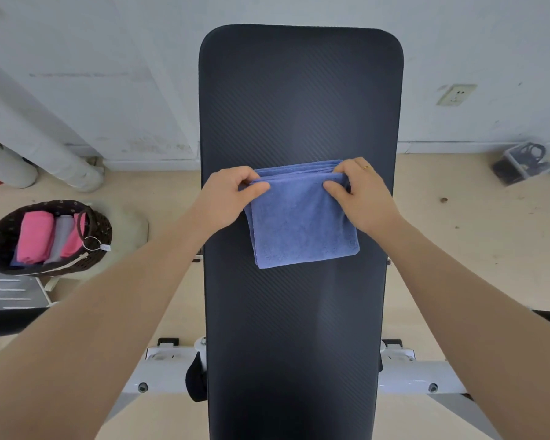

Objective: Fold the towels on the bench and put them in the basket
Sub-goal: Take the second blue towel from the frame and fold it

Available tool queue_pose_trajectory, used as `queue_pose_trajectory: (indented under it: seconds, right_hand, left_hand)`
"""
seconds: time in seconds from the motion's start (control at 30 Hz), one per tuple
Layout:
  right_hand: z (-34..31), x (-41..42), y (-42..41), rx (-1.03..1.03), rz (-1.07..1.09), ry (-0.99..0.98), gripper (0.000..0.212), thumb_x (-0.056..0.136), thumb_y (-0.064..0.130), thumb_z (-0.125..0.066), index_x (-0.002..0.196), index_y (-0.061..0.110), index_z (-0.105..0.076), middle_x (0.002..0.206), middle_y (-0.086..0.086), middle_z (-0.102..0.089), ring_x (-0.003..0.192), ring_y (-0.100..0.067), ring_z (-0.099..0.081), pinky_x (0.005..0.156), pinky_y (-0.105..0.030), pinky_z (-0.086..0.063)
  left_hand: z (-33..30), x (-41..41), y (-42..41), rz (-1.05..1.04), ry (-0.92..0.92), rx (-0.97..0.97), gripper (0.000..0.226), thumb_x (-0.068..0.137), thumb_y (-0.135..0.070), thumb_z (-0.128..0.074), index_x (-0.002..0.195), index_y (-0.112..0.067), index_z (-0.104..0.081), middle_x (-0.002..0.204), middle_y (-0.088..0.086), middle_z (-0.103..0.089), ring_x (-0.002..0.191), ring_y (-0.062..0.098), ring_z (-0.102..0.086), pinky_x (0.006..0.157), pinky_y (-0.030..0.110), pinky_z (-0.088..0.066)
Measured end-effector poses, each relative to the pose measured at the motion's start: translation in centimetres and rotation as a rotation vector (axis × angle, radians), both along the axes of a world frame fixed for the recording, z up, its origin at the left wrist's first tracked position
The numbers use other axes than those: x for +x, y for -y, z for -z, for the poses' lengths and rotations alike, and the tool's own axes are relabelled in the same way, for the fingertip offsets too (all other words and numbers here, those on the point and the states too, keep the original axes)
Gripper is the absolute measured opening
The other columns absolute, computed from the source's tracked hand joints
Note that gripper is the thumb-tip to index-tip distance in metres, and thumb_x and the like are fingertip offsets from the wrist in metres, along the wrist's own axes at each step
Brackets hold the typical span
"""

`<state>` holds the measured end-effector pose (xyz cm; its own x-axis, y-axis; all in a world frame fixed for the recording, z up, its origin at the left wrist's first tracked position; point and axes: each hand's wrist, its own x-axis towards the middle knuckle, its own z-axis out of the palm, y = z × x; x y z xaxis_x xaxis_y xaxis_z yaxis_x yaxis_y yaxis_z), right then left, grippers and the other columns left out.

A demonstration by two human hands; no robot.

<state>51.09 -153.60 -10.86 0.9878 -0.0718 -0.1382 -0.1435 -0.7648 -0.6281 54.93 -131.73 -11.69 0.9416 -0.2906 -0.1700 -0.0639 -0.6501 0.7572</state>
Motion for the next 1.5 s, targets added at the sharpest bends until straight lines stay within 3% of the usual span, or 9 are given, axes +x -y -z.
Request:
queue_pose_trajectory:
  seconds: [0.27,0.37,0.47,0.6,0.7,0.93,1.23,1.37,1.5]
  right_hand:
    - [0.6,1.0,-0.1,0.077,0.154,-0.006,0.014,0.094,0.022,-0.046,0.107,0.017,-0.049,0.096,0.0,-0.054,0.085,-0.02,-0.05,0.071,-0.031,-0.036]
    - [1.2,1.6,-0.7,0.06,0.242,0.001,0.014,0.093,0.022,-0.046,0.106,0.017,-0.045,0.099,-0.007,-0.058,0.083,-0.025,-0.053,0.068,-0.032,-0.038]
    - [1.6,1.7,-1.1,0.031,0.338,-0.003,0.02,0.092,0.026,-0.05,0.106,0.016,-0.042,0.103,-0.007,-0.058,0.088,-0.029,-0.056,0.069,-0.035,-0.041]
    - [1.4,0.8,-1.8,-0.345,0.254,0.24,0.034,0.086,0.024,-0.055,0.117,0.012,-0.045,0.127,-0.009,-0.051,0.113,-0.032,-0.049,0.091,-0.044,-0.038]
    - [3.1,-1.1,-3.3,-0.584,-0.313,0.617,0.048,0.086,0.026,-0.047,0.129,0.006,-0.043,0.138,-0.016,-0.048,0.129,-0.03,-0.035,0.111,-0.041,-0.018]
    - [6.3,-2.6,-0.9,-0.674,-0.568,0.248,0.082,0.09,0.064,-0.021,0.145,0.004,-0.023,0.154,-0.009,-0.025,0.141,-0.02,-0.025,0.115,-0.039,-0.011]
    - [5.1,-3.7,1.0,-0.681,-0.384,0.097,0.086,0.085,0.067,-0.019,0.146,0.016,0.012,0.154,0.006,0.018,0.145,-0.019,0.01,0.106,-0.043,0.023]
    - [5.4,-4.4,0.3,-0.757,-0.345,0.247,0.082,0.084,0.048,-0.053,0.147,0.009,-0.02,0.156,-0.006,-0.019,0.143,-0.021,-0.013,0.111,-0.054,-0.003]
    - [6.6,-5.1,0.7,-0.806,-0.535,0.569,0.038,0.092,0.014,-0.034,0.126,0.012,-0.049,0.14,-0.009,-0.049,0.126,-0.026,-0.045,0.1,-0.043,-0.033]
  left_hand:
    - [0.9,-0.1,0.3,-0.107,0.116,0.033,0.009,0.09,-0.022,-0.057,0.093,-0.014,-0.055,0.077,-0.001,-0.059,0.07,0.011,-0.052,0.065,0.025,-0.038]
    - [0.7,-0.6,1.8,-0.044,0.526,0.423,0.016,0.082,-0.011,-0.059,0.096,-0.011,-0.054,0.091,0.007,-0.06,0.089,0.023,-0.046,0.077,0.032,-0.034]
    - [1.8,-1.9,3.7,0.169,0.862,0.448,0.011,0.075,-0.01,-0.058,0.086,-0.01,-0.057,0.093,0.012,-0.062,0.093,0.026,-0.048,0.081,0.035,-0.033]
    - [4.4,-3.3,2.7,0.412,0.7,0.667,0.072,0.085,-0.052,-0.034,0.129,0.003,-0.046,0.141,0.021,-0.043,0.13,0.034,-0.043,0.112,0.042,-0.027]
    - [5.5,-3.1,2.0,0.427,0.684,0.686,0.08,0.088,-0.055,-0.031,0.14,0.005,-0.025,0.147,0.022,-0.033,0.137,0.032,-0.03,0.116,0.038,-0.014]
    - [5.7,-2.3,1.3,0.465,0.675,0.693,0.097,0.084,-0.074,-0.018,0.143,0.003,-0.019,0.152,0.02,-0.023,0.14,0.028,-0.015,0.116,0.037,-0.007]
    - [4.7,-3.2,2.0,0.383,0.682,0.784,0.105,0.07,-0.071,-0.044,0.142,0.001,-0.02,0.15,0.022,-0.027,0.138,0.035,-0.029,0.113,0.039,-0.012]
    - [4.6,-4.7,2.7,0.394,0.903,0.803,0.091,0.069,-0.056,-0.058,0.139,-0.006,-0.029,0.142,0.014,-0.034,0.122,0.032,-0.041,0.102,0.041,-0.028]
    - [5.1,-5.8,2.7,0.474,0.929,0.653,0.067,0.071,-0.037,-0.074,0.126,-0.008,-0.05,0.111,0.009,-0.059,0.089,0.023,-0.059,0.081,0.033,-0.046]
